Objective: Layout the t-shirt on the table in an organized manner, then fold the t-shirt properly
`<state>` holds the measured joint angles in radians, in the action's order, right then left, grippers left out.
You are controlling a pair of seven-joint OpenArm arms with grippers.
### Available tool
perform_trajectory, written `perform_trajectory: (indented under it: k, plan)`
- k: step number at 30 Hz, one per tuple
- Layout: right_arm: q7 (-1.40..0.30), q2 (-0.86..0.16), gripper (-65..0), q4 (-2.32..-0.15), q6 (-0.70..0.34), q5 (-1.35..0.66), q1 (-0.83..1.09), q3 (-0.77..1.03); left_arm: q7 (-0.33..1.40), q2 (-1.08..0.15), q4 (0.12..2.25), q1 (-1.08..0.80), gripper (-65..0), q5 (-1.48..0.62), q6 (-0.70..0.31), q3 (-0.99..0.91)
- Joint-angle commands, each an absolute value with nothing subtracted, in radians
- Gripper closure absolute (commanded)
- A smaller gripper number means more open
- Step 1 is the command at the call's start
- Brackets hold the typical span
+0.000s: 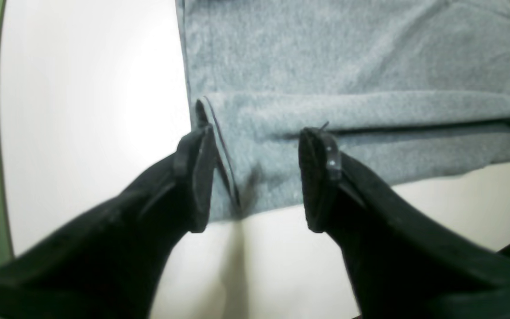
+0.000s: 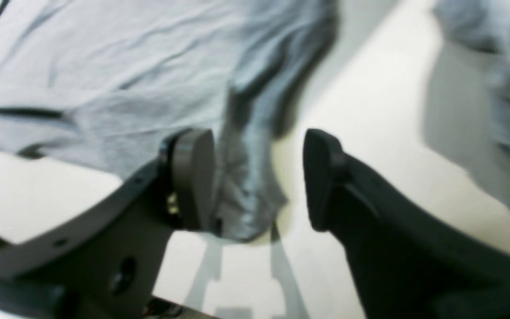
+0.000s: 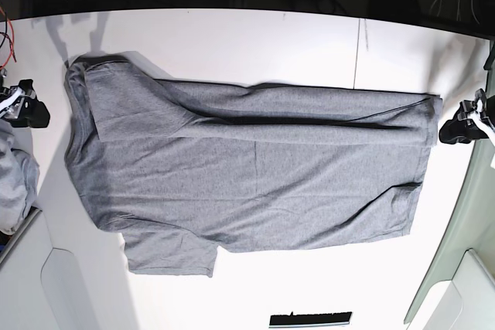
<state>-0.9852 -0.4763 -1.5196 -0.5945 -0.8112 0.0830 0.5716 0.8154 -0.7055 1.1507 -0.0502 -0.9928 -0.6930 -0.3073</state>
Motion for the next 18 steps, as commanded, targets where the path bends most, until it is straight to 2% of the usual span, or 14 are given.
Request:
perform_trajectory:
  k: [1, 5, 13, 18]
  plan:
    - [-0.958, -0.496, -32.3, -1.51, -0.589, -0.811, 0.075, 0.579, 0.805, -0.722, 1.162, -0.048, -36.3, -1.014, -0.698, -0.316]
    - [-0.889, -0.495, -40.4, -1.394, -0.591, -0.802, 0.064, 0.578, 0.863, -0.672, 1.162, -0.053, -39.1, -1.026, -0.698, -0.316]
    - [-0.89, -0.494, -40.6, -1.171, -0.595, -0.854, -0.004, 0.54, 0.879, -0.613, 1.162, -0.053, -39.1, -1.078, -0.698, -0.316]
    - [-0.928, -0.434, -40.6, -1.156, -0.603, -0.876, -0.028, 0.497, 0.88, -0.629, 1.162, -0.05, -39.1, -1.081, -0.698, -0.355]
